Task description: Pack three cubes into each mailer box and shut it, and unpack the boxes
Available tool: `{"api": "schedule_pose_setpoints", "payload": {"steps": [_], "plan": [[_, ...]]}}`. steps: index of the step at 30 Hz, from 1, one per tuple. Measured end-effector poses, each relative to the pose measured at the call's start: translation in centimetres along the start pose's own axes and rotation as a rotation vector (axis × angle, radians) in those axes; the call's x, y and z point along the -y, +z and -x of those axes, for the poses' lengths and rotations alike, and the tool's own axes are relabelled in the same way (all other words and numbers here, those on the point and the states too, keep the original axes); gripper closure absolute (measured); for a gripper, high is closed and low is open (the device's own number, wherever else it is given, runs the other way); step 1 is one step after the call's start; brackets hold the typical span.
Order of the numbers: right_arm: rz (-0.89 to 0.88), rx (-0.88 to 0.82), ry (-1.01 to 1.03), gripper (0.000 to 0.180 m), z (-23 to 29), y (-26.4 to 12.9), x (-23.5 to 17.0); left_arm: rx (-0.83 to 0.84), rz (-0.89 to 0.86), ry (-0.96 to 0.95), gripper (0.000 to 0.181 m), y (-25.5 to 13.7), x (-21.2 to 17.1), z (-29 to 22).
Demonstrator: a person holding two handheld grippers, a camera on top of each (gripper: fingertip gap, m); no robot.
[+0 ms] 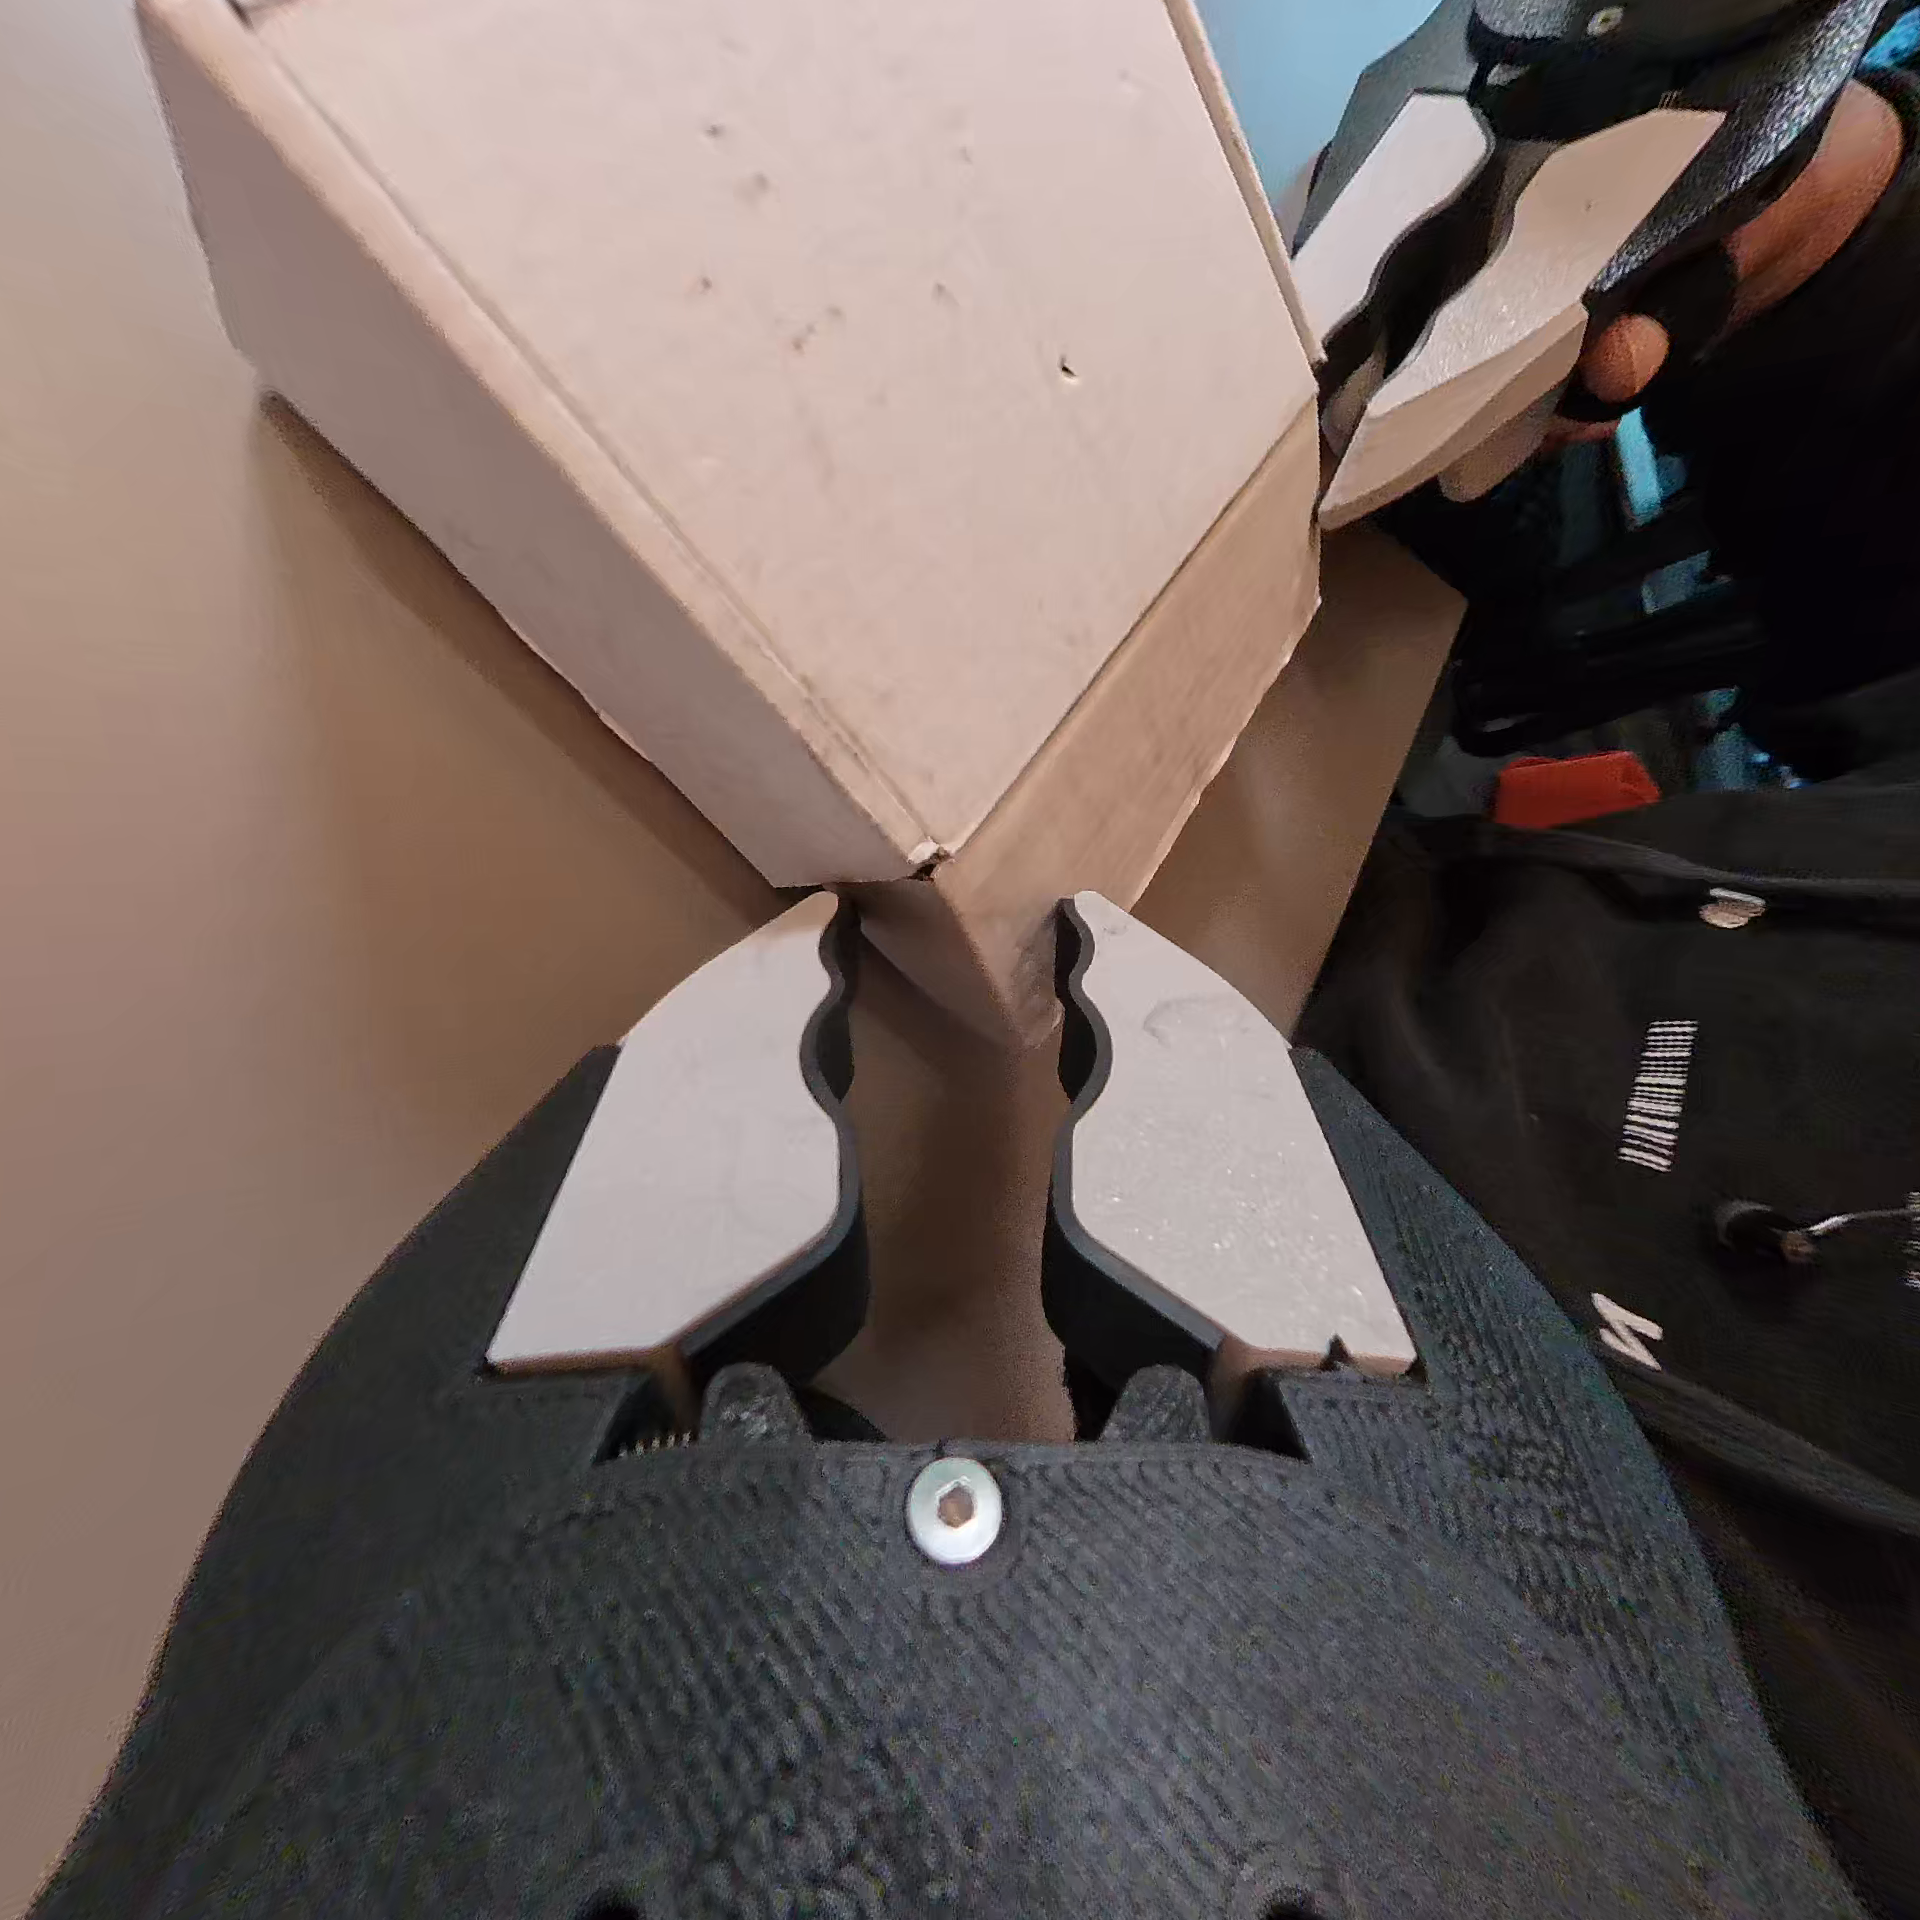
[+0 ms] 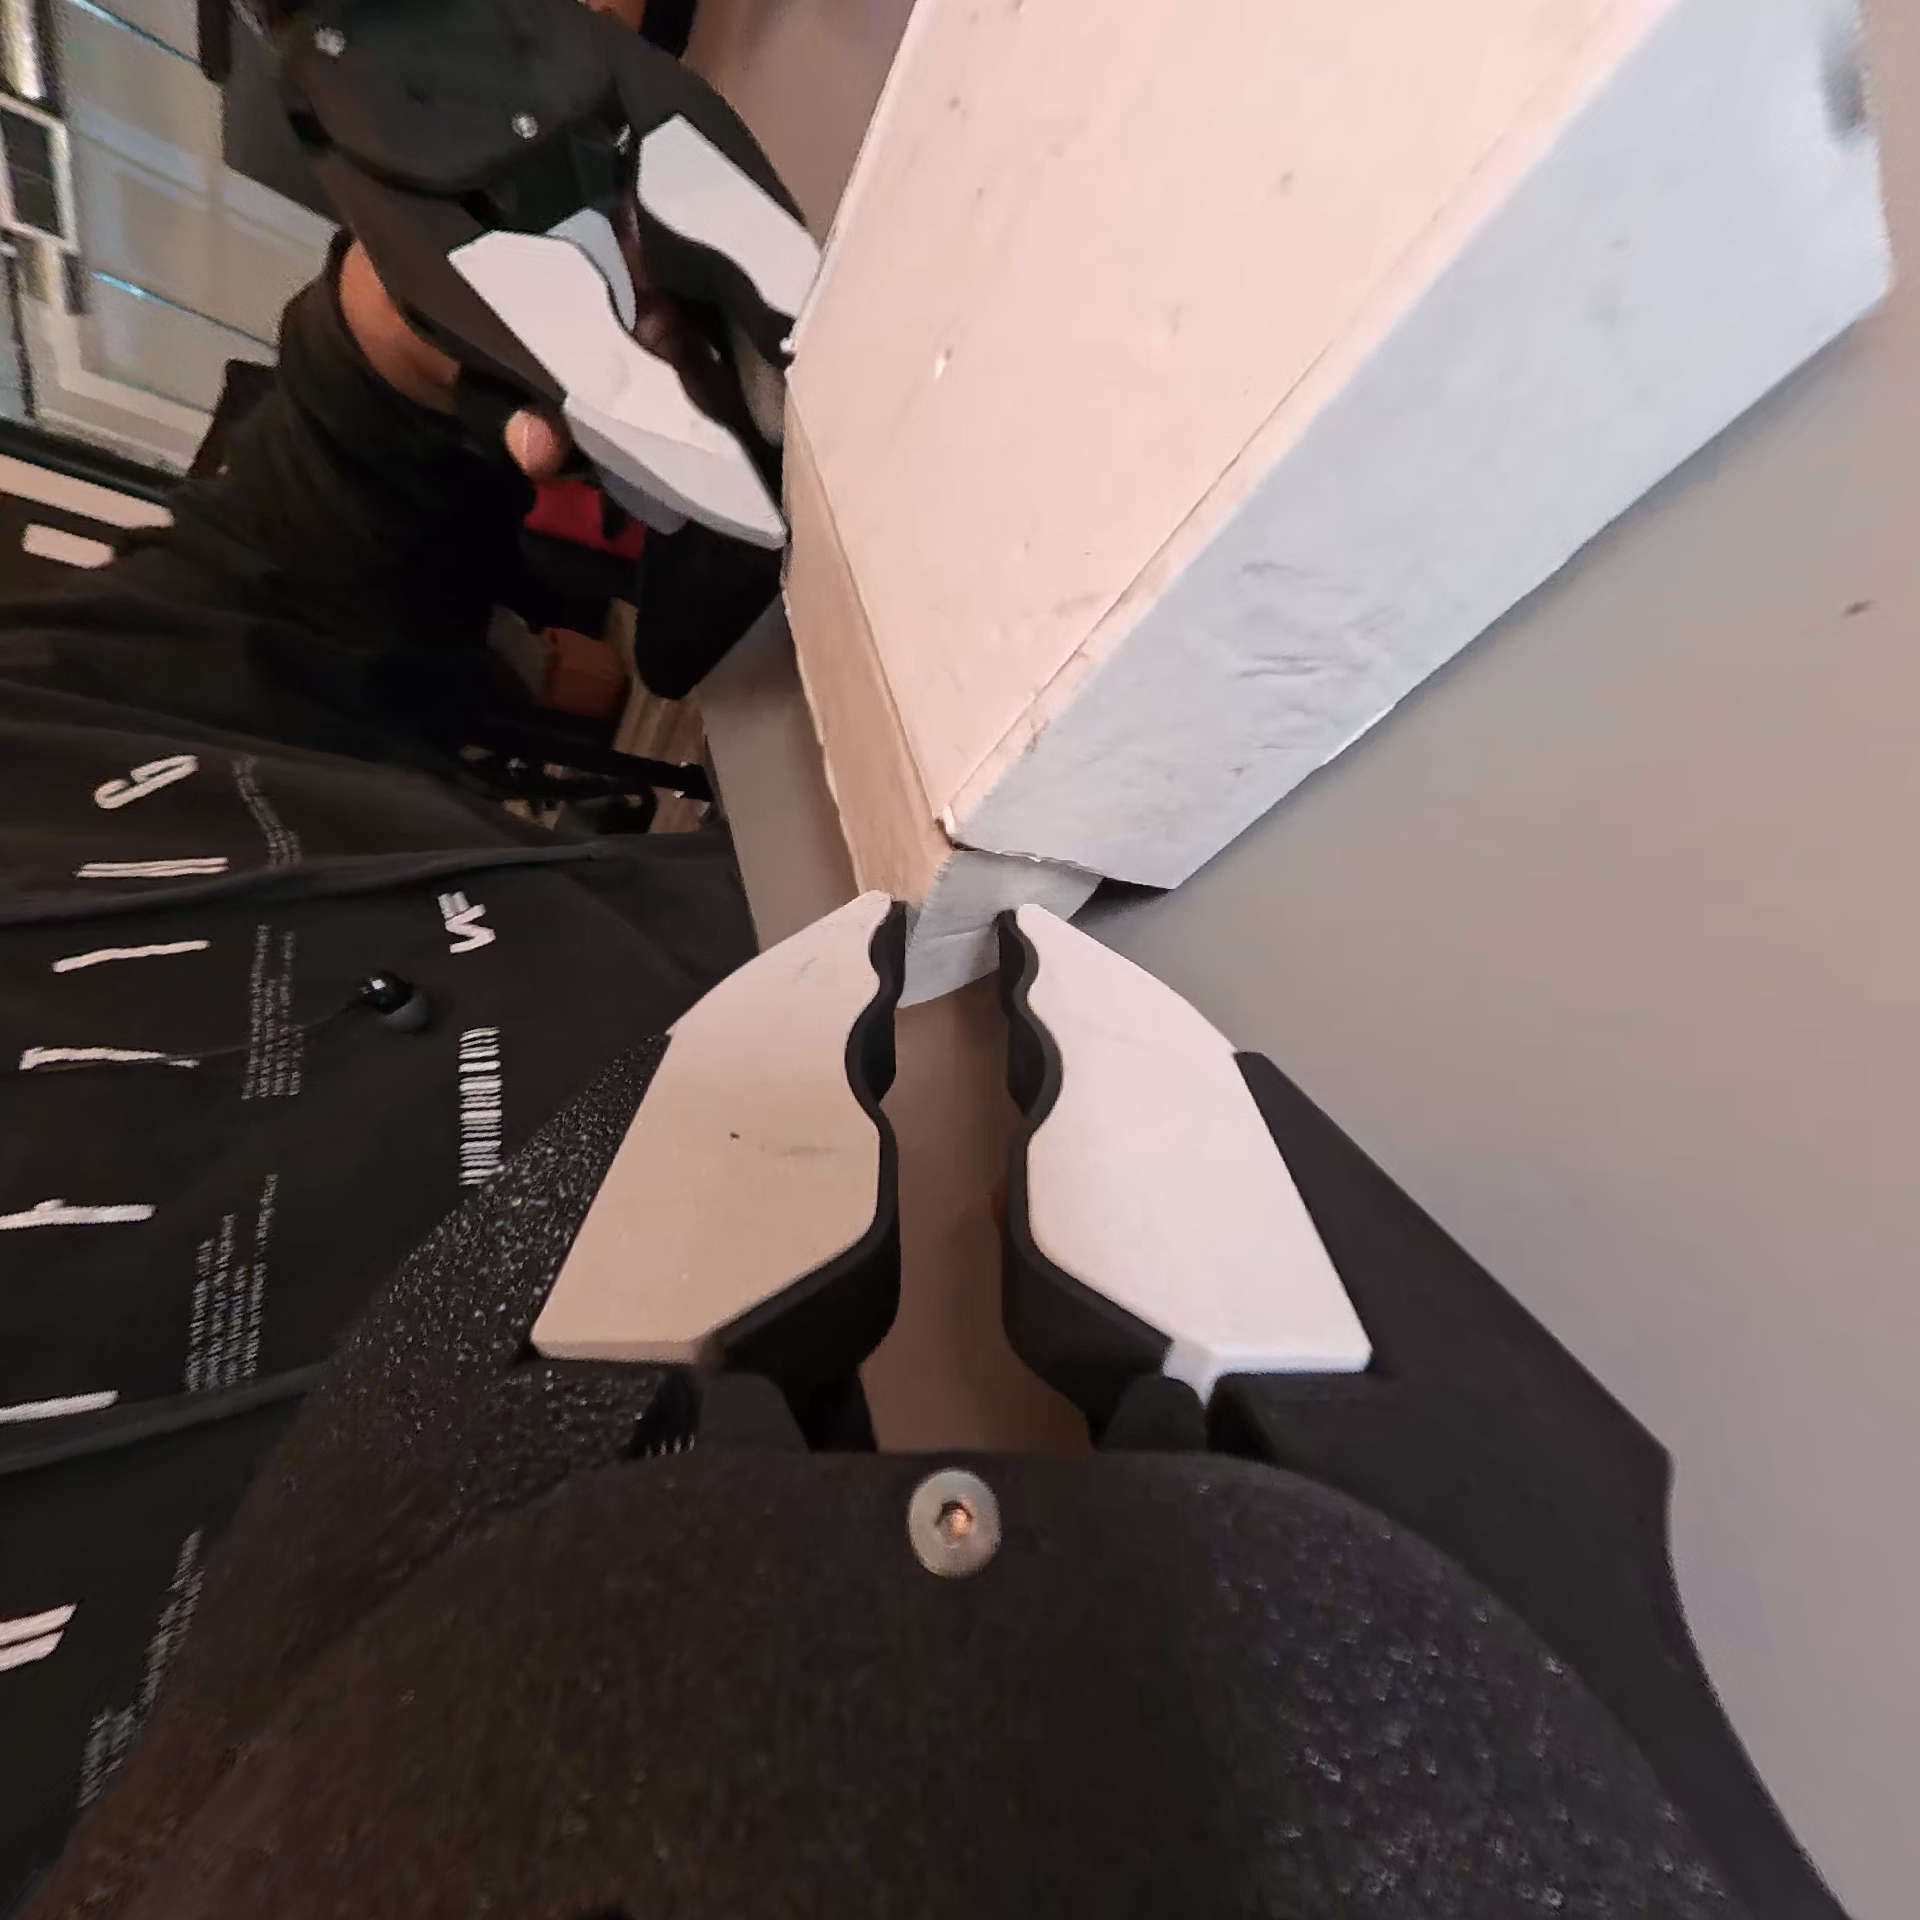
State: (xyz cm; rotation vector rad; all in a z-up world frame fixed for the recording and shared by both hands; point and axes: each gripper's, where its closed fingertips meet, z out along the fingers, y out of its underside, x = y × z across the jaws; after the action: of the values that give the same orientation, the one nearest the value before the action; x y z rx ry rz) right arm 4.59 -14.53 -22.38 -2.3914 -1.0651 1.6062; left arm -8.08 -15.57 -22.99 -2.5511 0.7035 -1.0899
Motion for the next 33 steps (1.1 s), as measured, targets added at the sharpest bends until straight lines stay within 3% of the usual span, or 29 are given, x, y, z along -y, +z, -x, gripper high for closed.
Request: {"api": "schedule_pose_setpoints", "payload": {"steps": [6, 10, 13, 17, 20, 22, 25, 33], "plan": [[-0.026, -0.212, -0.230, 0.159, -1.2, -0.1, 0.6, 0.148, -0.033, 0.207, 0.146, 0.3, -0.1, 0.5], [0.023, -0.430, -0.459, 0.144, -2.1, -0.1, 0.7, 0.295, -0.015, 0.355, 0.147, 0.2, -0.2, 1.3], [-0.003, -0.548, -0.605, 0.133, -1.9, -1.1, 1.8, 0.354, -0.064, 0.411, 0.139, -0.8, 0.6, 1.6], [0.022, -0.678, -0.810, 0.098, -2.0, -2.2, 3.0, 0.458, -0.104, 0.553, 0.118, -2.3, 1.8, 2.7], [0.071, -0.651, -0.812, 0.083, -1.9, -1.1, 3.2, 0.332, -0.110, 0.556, 0.101, -1.2, 2.1, 2.1], [0.094, -0.648, -0.807, 0.083, -2.5, -0.6, 3.4, 0.262, -0.162, 0.572, 0.090, -0.7, 2.8, 1.6], [0.114, -0.613, -0.849, 0.091, -2.8, 0.2, 3.4, 0.316, -0.146, 0.663, 0.093, 0.1, 3.2, 2.7], [0.088, -0.732, -1.010, 0.112, -4.3, -0.4, 4.5, 0.522, -0.165, 0.843, 0.113, 0.2, 4.0, 4.3]]}}
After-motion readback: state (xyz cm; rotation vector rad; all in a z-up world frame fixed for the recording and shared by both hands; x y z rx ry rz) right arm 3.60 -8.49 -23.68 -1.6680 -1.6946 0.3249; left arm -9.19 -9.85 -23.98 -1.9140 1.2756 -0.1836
